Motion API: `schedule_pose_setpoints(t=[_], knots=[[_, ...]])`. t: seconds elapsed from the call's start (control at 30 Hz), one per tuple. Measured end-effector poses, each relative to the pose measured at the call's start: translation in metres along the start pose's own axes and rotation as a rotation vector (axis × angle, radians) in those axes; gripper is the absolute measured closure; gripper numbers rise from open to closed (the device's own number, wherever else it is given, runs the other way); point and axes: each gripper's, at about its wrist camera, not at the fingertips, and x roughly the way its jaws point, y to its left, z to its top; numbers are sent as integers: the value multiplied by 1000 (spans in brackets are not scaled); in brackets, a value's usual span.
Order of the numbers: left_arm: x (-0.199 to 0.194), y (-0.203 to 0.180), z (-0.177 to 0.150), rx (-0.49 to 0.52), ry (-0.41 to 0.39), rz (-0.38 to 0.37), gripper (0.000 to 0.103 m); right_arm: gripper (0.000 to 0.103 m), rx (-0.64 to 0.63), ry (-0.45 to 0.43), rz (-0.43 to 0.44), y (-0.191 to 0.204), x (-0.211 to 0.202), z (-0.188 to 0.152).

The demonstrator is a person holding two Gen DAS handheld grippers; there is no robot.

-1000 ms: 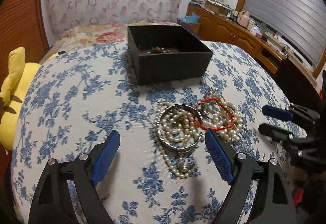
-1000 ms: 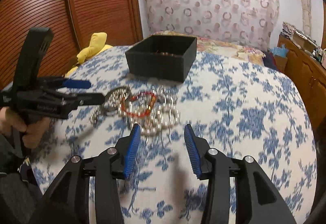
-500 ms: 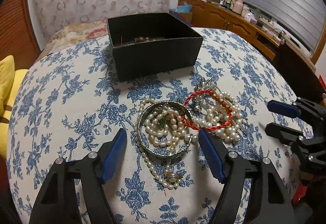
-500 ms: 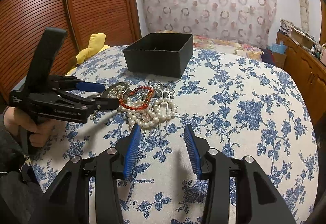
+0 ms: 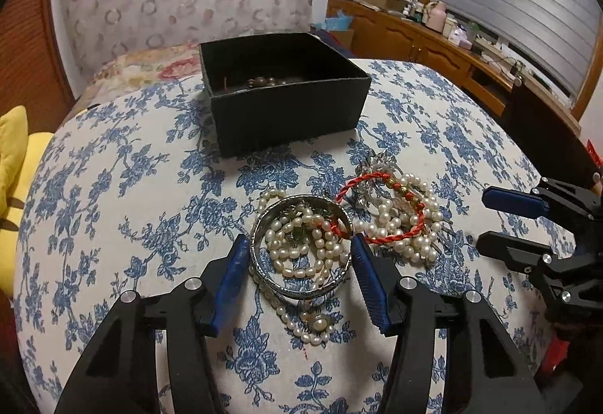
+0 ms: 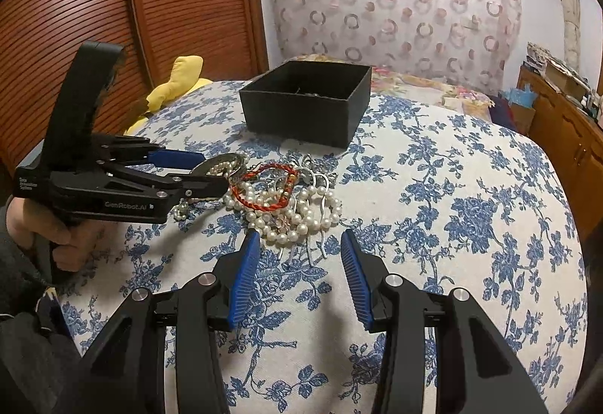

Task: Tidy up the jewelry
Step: 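Grasp the silver bangle with the left tool while the right grasps the red bracelet, then carry silver bangle into the box with left tool while right carries red bracelet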

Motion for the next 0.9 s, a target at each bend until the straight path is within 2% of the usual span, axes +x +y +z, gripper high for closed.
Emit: schedule_pose_setpoints(t=[0.57, 0.63, 0.9], knots=[[-32, 11, -3, -37, -93, 14, 50, 57, -50, 20, 29, 10, 21, 17], [-34, 13, -3, -43, -100, 14, 50, 65, -59, 22, 36, 11, 24, 22], [-41, 16, -5, -55, -118, 15, 50, 83, -85, 61, 36, 11, 50, 41]])
